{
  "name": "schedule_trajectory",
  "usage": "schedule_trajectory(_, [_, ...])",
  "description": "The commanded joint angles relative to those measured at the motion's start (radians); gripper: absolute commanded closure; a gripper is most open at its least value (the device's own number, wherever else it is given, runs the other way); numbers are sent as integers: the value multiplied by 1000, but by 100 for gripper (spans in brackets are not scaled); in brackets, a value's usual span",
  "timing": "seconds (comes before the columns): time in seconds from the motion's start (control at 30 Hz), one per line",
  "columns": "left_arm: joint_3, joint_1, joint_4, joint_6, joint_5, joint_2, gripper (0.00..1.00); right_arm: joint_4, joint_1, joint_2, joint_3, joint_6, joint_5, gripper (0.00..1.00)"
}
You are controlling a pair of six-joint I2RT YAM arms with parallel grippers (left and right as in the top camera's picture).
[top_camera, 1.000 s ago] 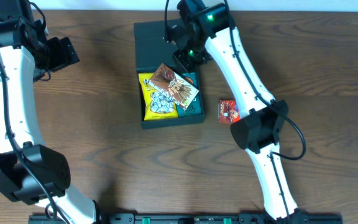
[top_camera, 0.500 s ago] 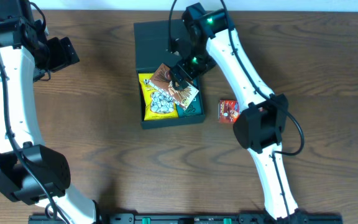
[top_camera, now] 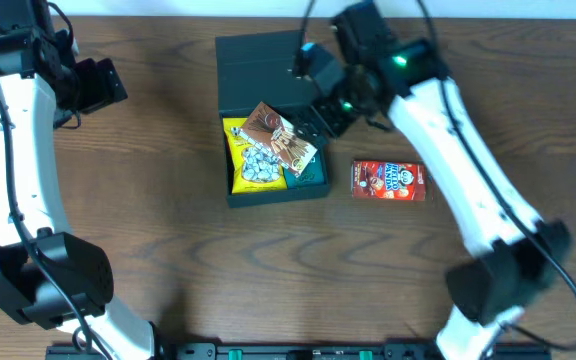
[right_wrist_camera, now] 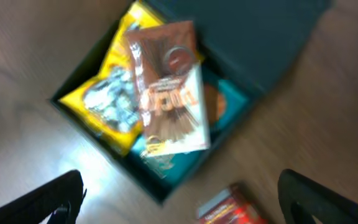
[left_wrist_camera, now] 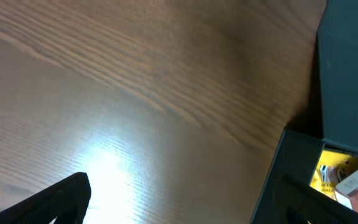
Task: Pack container
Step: 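Push the Pocky box down between the yellow bag and cookie box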
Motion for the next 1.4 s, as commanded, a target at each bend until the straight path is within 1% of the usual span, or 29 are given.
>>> schedule_trajectory(0.0, [-1,6,6,16,1,0,5,67,48,35,-114,-62,118,1])
schedule_trajectory(0.07, [-1,6,4,16,2,0,5,114,85,53,-142,-70,227,1])
schedule_trajectory(0.1, [-1,6,0,16,2,0,5,140,98,68,-150,-71,245,1])
schedule_trajectory(0.27, [-1,6,-10,16,1,0,5,215,137,143,-154,-108,236,1])
schedule_trajectory(0.57, [-1,6,-6,16,1,0,5,282,135,222,-154,-107,175,1])
schedule_trajectory(0.73, [-1,6,-6,16,0,0,5,290,134,262,-154,-103,107,1])
schedule_trajectory(0.93, [-1,6,-5,16,0,0,5,304,130,267,-154,-89,95,1])
schedule_trajectory(1.0, [-1,6,-5,16,0,0,5,304,130,269,-154,-75,92,5])
schedule_trajectory(1.17, [-1,6,-5,16,0,0,5,304,132,269,-154,-50,67,23])
schedule_trajectory(1.3, [-1,6,-6,16,0,0,5,304,133,269,-154,1,63,23])
schedule_trajectory(1.37, [-1,6,-5,16,0,0,5,304,133,269,-153,20,59,25])
